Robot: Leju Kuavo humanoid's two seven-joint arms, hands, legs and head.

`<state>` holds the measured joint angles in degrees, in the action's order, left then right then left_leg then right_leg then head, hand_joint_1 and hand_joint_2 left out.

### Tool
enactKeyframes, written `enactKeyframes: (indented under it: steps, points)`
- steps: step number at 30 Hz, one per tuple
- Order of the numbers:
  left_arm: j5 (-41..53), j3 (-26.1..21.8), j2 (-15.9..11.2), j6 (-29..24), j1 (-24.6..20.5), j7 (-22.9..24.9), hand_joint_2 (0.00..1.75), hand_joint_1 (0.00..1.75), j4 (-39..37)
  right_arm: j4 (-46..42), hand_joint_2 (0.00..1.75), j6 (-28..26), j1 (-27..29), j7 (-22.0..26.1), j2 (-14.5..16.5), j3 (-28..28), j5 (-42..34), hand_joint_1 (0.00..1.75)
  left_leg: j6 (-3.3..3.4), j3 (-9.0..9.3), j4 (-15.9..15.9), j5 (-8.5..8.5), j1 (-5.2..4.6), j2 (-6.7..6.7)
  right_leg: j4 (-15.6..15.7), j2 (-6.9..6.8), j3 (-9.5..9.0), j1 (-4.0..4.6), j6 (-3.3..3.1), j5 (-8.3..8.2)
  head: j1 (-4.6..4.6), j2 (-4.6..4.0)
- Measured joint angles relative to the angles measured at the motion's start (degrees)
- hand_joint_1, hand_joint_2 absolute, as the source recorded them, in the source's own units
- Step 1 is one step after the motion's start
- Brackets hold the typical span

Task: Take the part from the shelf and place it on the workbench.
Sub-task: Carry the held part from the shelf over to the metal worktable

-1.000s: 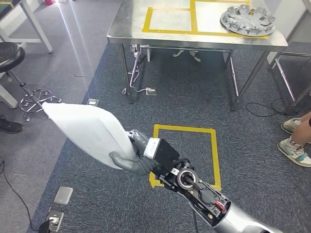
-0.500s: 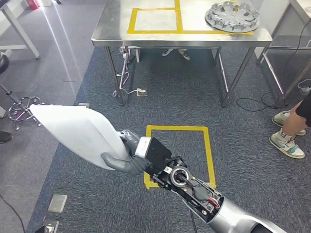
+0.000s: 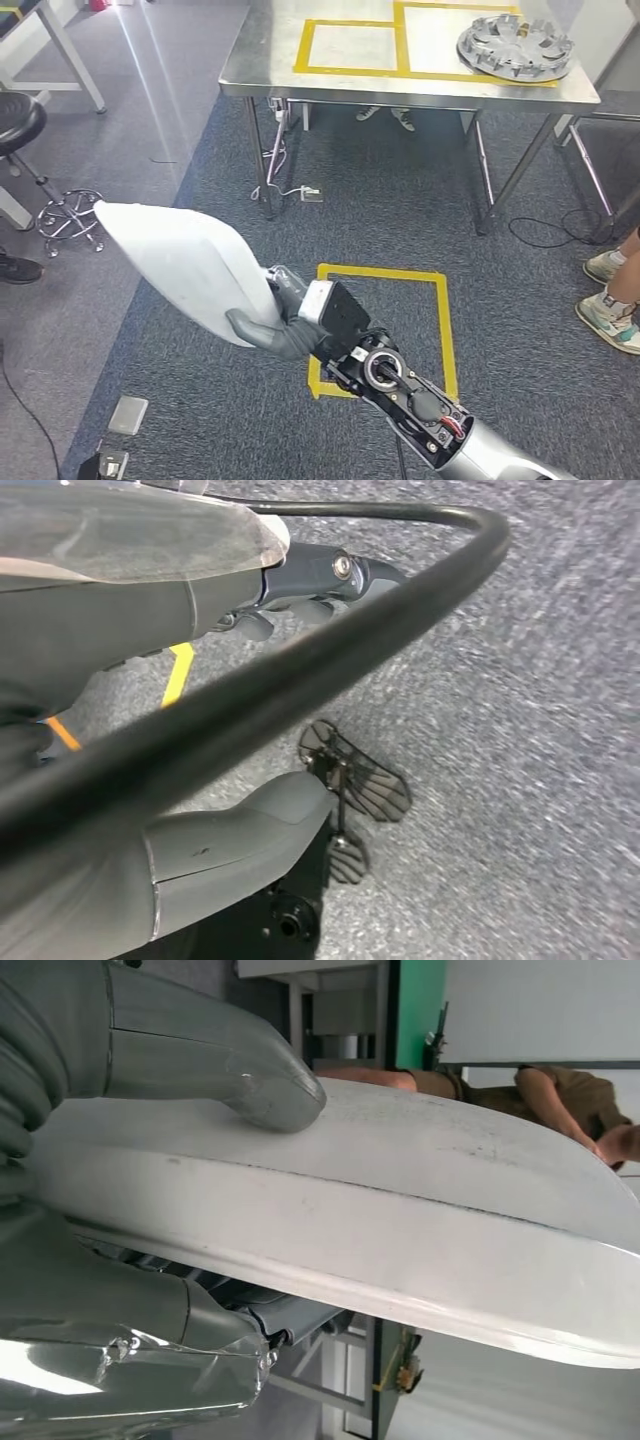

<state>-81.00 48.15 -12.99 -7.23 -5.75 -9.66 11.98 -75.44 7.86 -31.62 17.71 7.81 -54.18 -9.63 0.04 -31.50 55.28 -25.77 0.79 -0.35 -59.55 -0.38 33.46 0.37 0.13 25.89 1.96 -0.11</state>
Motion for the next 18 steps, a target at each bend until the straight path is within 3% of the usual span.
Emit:
enactKeyframes:
  steps: [1, 3, 6, 7, 9, 10, 11, 12, 13, 15, 16, 18]
  points:
    - [0.0, 0.0, 0.0, 0.0, 0.0, 0.0, 1.75, 0.00, 0.0, 0.0, 1.75, 0.1, -0.1, 0.0, 0.0, 0.0, -0.3, 1.71, -0.22, 0.14, 0.0, -0.19, -0.06, 0.11, 2.4, -0.19, -1.17, 0.19, -0.27, -0.63, 0.19, 0.00]
    - [0.0, -0.1, 0.1, 0.0, 0.0, 0.0, 1.75, 0.00, 0.0, 0.0, 1.75, 0.3, -0.1, 0.0, 0.0, 0.0, -0.6, 1.71, -0.76, 0.10, 0.0, -0.30, -0.11, 0.51, 3.9, 0.02, -1.92, 0.50, -0.54, -0.32, 0.21, 0.00]
    - [0.0, -0.1, 0.1, 0.0, 0.0, 0.0, 1.75, 0.00, 0.0, 0.0, 1.75, 0.4, -0.1, 0.1, 0.0, 0.1, -0.8, 1.71, -1.58, -0.49, 1.7, -1.60, -0.02, 0.87, 5.2, 0.68, -2.92, 0.03, -1.09, -0.59, -0.11, 0.00]
    - [0.0, -0.1, 0.1, 0.0, -0.1, 0.0, 1.75, 0.00, 0.0, 0.0, 1.75, 0.4, -0.2, 0.1, 0.1, 0.1, -0.9, 1.71, -1.80, -1.75, 4.4, -2.92, 0.05, 0.81, 5.5, 0.78, -3.30, -0.13, -1.28, -0.68, -0.43, 0.00]
    - [0.0, -0.1, 0.1, 0.0, -0.2, 0.0, 1.75, 0.00, 0.0, 0.0, 1.75, 0.4, -0.1, 0.1, 0.1, 0.1, -1.0, 1.71, -2.16, -6.14, 12.3, -5.84, 0.16, 0.71, 5.7, 0.97, -3.55, -0.12, -1.54, -0.56, -1.20, 0.00]
    - [0.0, -0.1, 0.1, 0.0, -0.2, 0.0, 1.75, 0.00, 0.0, 0.0, 1.75, 0.4, 0.0, 0.0, 0.1, 0.1, -1.0, 1.71, -2.31, -8.23, 15.4, -6.48, 0.23, 0.71, 5.6, 1.17, -3.63, -0.12, -1.62, -0.45, -1.54, 0.00]
    - [0.0, -0.1, 0.1, 0.0, -0.1, 0.0, 1.75, 0.00, 0.0, 0.0, 1.75, 0.4, 0.1, 0.0, 0.1, 0.1, -1.0, 1.71, -2.42, -9.45, 16.6, -6.04, 0.29, 0.71, 5.6, 1.44, -3.75, -0.13, -1.63, -0.32, -1.80, 0.00]
    - [0.0, -0.1, 0.1, 0.0, 0.0, 0.0, 1.75, 0.00, 0.0, 0.0, 1.75, 0.4, 0.2, 0.0, 0.1, 0.1, -1.0, 1.71, -2.48, -9.45, 15.4, -4.44, 0.36, 0.70, 5.6, 1.76, -3.94, -0.16, -1.58, -0.15, -2.04, 0.00]
    - [0.0, -0.1, 0.0, 0.0, 0.0, 0.0, 1.75, 0.00, 0.0, 0.0, 1.75, 0.4, 0.2, 0.0, 0.1, 0.1, -1.0, 1.71, -2.52, -8.34, 12.1, -2.08, 0.45, 0.65, 5.6, 2.08, -4.20, -0.20, -1.46, 0.07, -2.30, 0.00]
    - [0.0, -0.1, 0.0, 0.0, 0.0, 0.0, 1.75, 0.00, 0.0, 0.0, 1.75, 0.4, 0.2, 0.0, 0.1, 0.1, -1.0, 1.71, -2.52, -4.97, 3.9, 1.93, 0.62, 0.07, 5.3, 2.66, -4.55, -0.15, -0.95, 0.73, -2.85, 0.00]
    - [0.0, -0.1, -0.1, 0.0, -0.1, 0.0, 1.75, 0.00, 0.0, 0.0, 1.75, 0.4, 0.2, 0.0, 0.1, 0.1, -1.0, 1.71, -2.38, -3.85, 1.4, 2.77, 0.63, -0.14, 5.2, 2.89, -4.59, -0.06, -0.68, 1.04, -3.03, 0.00]
    - [0.1, -0.1, 0.0, 0.0, -0.2, 0.0, 1.75, 0.00, 0.0, 0.0, 1.75, 0.4, 0.2, 0.0, 0.1, 0.1, -1.0, 1.71, -1.81, -3.21, 0.2, 2.66, 0.44, -0.19, 5.1, 3.21, -4.58, 0.08, -0.22, 1.48, -3.01, 0.00]
